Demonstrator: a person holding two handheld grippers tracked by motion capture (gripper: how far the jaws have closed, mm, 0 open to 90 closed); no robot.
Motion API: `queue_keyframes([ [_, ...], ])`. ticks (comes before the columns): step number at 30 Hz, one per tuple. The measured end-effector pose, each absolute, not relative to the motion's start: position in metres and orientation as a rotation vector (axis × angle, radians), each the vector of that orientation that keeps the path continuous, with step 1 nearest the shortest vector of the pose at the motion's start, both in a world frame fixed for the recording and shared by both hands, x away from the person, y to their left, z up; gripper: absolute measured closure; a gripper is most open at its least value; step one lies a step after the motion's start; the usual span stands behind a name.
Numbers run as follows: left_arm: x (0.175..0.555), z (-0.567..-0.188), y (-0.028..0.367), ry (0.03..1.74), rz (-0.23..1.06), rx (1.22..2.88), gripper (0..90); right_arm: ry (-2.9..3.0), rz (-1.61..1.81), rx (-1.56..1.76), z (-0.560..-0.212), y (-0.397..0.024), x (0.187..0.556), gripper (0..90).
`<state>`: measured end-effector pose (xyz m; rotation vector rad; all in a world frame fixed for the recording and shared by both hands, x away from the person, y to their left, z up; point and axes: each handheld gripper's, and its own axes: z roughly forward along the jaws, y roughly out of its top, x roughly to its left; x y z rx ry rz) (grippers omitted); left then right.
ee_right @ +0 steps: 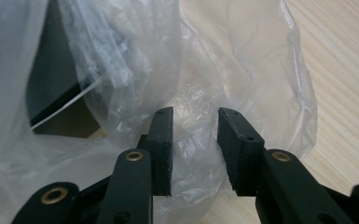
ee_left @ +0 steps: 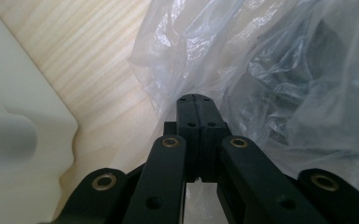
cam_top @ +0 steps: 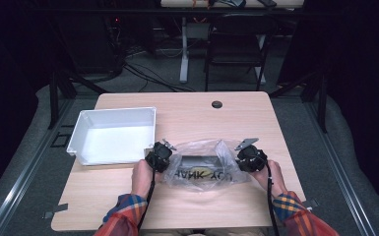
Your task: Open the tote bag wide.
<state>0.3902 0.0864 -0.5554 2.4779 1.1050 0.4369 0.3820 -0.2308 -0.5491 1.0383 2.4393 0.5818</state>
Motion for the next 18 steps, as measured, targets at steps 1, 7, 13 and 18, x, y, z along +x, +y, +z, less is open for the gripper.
queue_keyframes([
  [1,0.390,-0.555,0.087,1.107,0.420,2.476,90.0,2.441,0.575,1.043,-0.549,-0.231,0.382,66.4],
  [7,0.386,-0.554,0.092,1.115,0.316,2.462,90.0,2.457,0.547,1.064,-0.545,-0.238,0.382,65.9],
  [13,0.387,-0.555,0.099,1.142,0.251,2.421,89.7,2.464,0.729,1.147,-0.528,-0.257,0.378,61.2],
  [18,0.387,-0.554,0.101,1.149,0.250,2.418,88.5,2.424,0.881,1.182,-0.503,-0.268,0.369,53.6],
])
